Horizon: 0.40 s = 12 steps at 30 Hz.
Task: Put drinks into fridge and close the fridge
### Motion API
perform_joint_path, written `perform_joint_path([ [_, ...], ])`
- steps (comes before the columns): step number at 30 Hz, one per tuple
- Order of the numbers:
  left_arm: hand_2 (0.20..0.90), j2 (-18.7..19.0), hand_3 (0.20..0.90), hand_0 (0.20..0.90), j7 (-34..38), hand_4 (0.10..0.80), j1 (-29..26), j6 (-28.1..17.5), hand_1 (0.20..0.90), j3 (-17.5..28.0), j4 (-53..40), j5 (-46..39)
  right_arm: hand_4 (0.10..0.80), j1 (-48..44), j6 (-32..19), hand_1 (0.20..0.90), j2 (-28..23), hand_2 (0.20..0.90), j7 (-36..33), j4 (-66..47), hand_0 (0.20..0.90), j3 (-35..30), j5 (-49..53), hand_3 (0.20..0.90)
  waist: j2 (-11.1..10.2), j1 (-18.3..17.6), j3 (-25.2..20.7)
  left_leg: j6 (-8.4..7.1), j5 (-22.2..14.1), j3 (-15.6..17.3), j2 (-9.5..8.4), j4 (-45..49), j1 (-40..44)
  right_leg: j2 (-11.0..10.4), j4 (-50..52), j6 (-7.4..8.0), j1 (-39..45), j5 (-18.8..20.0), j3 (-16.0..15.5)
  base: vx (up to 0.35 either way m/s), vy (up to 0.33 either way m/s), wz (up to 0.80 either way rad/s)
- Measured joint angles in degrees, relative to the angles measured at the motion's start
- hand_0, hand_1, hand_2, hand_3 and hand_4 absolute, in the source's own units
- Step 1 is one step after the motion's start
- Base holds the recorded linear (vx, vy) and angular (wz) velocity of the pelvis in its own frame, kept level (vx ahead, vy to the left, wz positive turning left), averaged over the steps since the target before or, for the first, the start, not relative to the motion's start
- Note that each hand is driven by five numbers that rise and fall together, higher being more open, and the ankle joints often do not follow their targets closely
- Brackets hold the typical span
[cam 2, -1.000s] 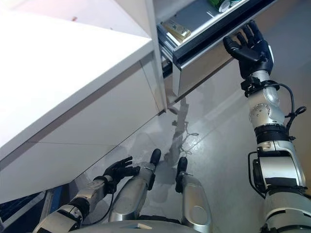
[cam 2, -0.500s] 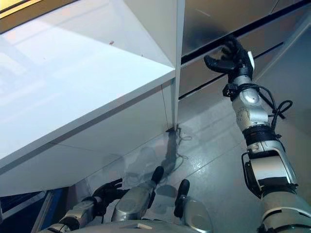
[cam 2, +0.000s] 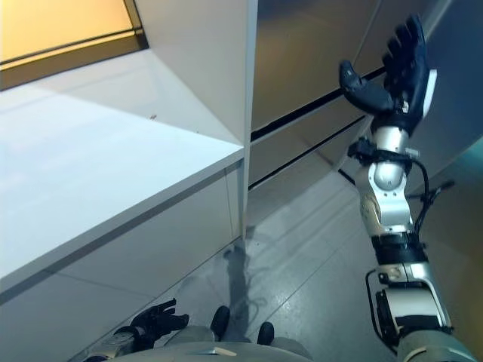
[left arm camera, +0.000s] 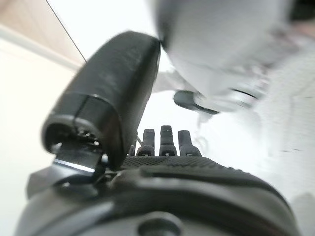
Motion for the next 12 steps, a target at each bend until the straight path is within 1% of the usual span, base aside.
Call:
perform_joint_path([
  [1,0.9,-1.05,0.9,0.9,-0.08,0.8,0.12,0.47,0.9,-0.12,-0.01,-0.04,0.8,3.71,-0.06,0.9,1.33,0.9,-0.06,2.67,0.9,-1.02,0.09,0.9,0.27,-0.95,-1.23,0.25,0.21,0.5,-0.04,-0.85,0.3,-0.09,-0.97,0.23,0.16,0.52,0.55,-0.048,-0.024,-0.19],
  [2,0.9,-1.47,0.9,0.9,-0.11,0.8,0.15,0.74,0.9,-0.12,-0.02,-0.05,0.8,5.22,-0.07,0.9,1.83,0.9,-0.07,3.89,0.9,-1.37,0.17,0.9,0.42,-1.22,-1.41,0.39,0.36,0.82,-0.03,-1.2,0.59,-0.11,-1.45,0.3,0.39,0.74,0.8,-0.054,-0.026,-0.21],
  [4,0.9,-3.09,0.9,0.9,-0.2,0.8,0.18,0.82,0.9,-0.13,-0.01,-0.06,0.8,11.87,-0.22,0.9,4.2,0.9,0.11,11.13,0.9,-2.15,1.04,0.9,0.96,-2.66,-1.76,0.59,0.29,2.21,-0.22,-1.54,1.06,-0.34,-3.31,0.53,1.63,1.38,1.13,-0.035,-0.022,-0.1],
  [5,0.9,-3.37,0.9,0.9,-0.23,0.8,0.19,0.77,0.9,-0.13,-0.01,-0.08,0.8,13.0,0.05,0.9,4.66,0.9,0.12,12.6,0.9,-2.17,1.37,0.9,1.12,-2.92,-1.81,0.64,0.25,2.39,-0.25,-1.65,1.05,-0.37,-3.57,0.52,1.66,1.4,1.24,-0.025,-0.02,-0.06],
  [6,0.9,-3.96,0.9,0.9,-0.35,0.8,0.24,0.82,0.9,-0.12,0.09,-0.1,0.8,16.01,0.22,0.9,6.39,0.9,0.34,17.97,0.9,-2.16,1.67,0.9,1.61,-3.92,-1.95,0.66,0.22,3.52,-0.25,-1.61,1.03,-0.4,-4.6,0.68,2.03,2.17,1.51,-0.019,-0.016,-0.1],
  [10,0.9,-4.12,0.9,0.9,-1.31,0.8,0.28,0.82,0.9,0.07,1.09,-0.22,0.8,21.89,2.46,0.9,8.9,0.9,1.93,26.87,0.9,-1.52,2.17,0.9,2.24,-4.75,-2.11,0.65,0.21,5.27,-0.03,-1.54,1.63,-0.21,-5.49,0.55,2.79,2.59,1.96,-0.007,-0.021,-0.09],
  [12,0.9,-4.04,0.9,0.9,-1.52,0.8,0.63,0.73,0.9,0.57,2.02,-0.3,0.8,23.48,3.47,0.9,10.35,0.9,5.23,34.21,0.9,-1.51,2.16,0.9,2.68,-4.9,-2.09,0.34,-0.31,6.2,0.39,-1.73,2.59,0.18,-5.51,0.5,3.58,2.59,2.51,-0.002,-0.024,-0.11],
])
